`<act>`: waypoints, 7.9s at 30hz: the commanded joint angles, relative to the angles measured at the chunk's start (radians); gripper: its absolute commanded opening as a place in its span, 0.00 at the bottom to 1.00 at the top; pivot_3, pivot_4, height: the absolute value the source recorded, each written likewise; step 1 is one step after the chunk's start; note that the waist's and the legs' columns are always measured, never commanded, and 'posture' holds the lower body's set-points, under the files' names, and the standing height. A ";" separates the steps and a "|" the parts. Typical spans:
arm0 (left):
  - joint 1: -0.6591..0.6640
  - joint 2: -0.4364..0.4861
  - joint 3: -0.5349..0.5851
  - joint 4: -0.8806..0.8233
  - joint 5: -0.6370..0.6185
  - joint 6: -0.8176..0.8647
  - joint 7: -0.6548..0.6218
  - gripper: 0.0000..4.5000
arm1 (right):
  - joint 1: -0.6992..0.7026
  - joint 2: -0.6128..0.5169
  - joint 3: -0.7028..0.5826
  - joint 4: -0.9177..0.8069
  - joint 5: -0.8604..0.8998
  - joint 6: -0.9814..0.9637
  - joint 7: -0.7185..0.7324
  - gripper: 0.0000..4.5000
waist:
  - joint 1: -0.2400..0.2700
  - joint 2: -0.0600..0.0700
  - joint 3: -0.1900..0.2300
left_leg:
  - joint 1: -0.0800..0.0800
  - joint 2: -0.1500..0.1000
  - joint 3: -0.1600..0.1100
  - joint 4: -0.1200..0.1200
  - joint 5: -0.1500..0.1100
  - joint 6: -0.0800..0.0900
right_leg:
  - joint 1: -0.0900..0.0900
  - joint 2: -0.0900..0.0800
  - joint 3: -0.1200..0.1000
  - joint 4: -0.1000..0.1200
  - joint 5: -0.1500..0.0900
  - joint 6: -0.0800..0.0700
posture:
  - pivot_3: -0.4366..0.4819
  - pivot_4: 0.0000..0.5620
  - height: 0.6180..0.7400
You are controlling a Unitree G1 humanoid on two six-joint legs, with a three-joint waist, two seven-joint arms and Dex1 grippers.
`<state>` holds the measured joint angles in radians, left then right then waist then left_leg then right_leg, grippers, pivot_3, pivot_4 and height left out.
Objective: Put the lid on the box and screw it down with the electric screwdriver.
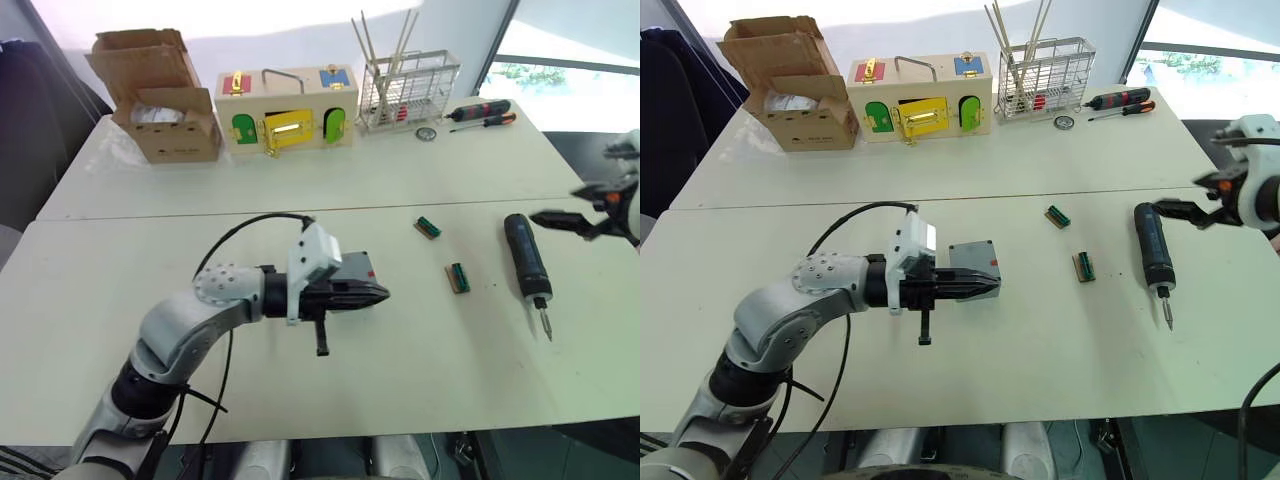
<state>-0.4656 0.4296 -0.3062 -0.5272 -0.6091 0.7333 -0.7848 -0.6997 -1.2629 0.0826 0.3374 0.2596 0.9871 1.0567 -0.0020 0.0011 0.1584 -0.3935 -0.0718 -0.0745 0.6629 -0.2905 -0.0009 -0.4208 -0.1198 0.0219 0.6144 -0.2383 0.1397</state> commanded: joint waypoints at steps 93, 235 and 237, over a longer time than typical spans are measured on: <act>-0.027 0.012 0.055 0.298 0.215 -0.063 -0.012 0.00 | 0.306 1.063 -0.239 -0.631 0.289 -0.538 -0.564 0.39 | -0.013 0.006 0.002 | -0.013 -0.004 -0.009 0.002 0.009 -0.014 | -0.019 0.001 0.001 0.018 0.000 0.000 | 0.48 0.27 0.95; -0.008 -0.115 0.250 0.156 0.158 -0.124 0.203 0.00 | -0.342 0.257 0.093 0.531 -0.132 -0.092 -0.165 1.00 | -0.007 0.011 0.002 | -0.006 -0.003 -0.004 0.004 0.002 -0.009 | -0.007 0.000 0.001 0.003 -0.001 0.001 | 0.48 0.27 0.95; -0.010 -0.109 0.374 0.161 0.099 -0.097 0.251 0.00 | -0.283 0.266 -0.056 0.378 -0.059 -0.197 -0.193 1.00 | -0.008 0.011 0.002 | -0.006 -0.003 -0.004 0.004 0.002 -0.009 | -0.008 0.000 0.001 0.003 -0.001 0.001 | 0.48 0.27 0.95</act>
<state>-0.4650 0.3180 -0.0479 -0.3526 -0.4537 0.6292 -0.5764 -1.0052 -0.9817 0.1590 0.8597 0.1440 0.8935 0.8867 -0.0101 0.0119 0.1605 -0.3998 -0.0748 -0.0787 0.6664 -0.2885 -0.0105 -0.4286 -0.1198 0.0227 0.6177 -0.2389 0.1410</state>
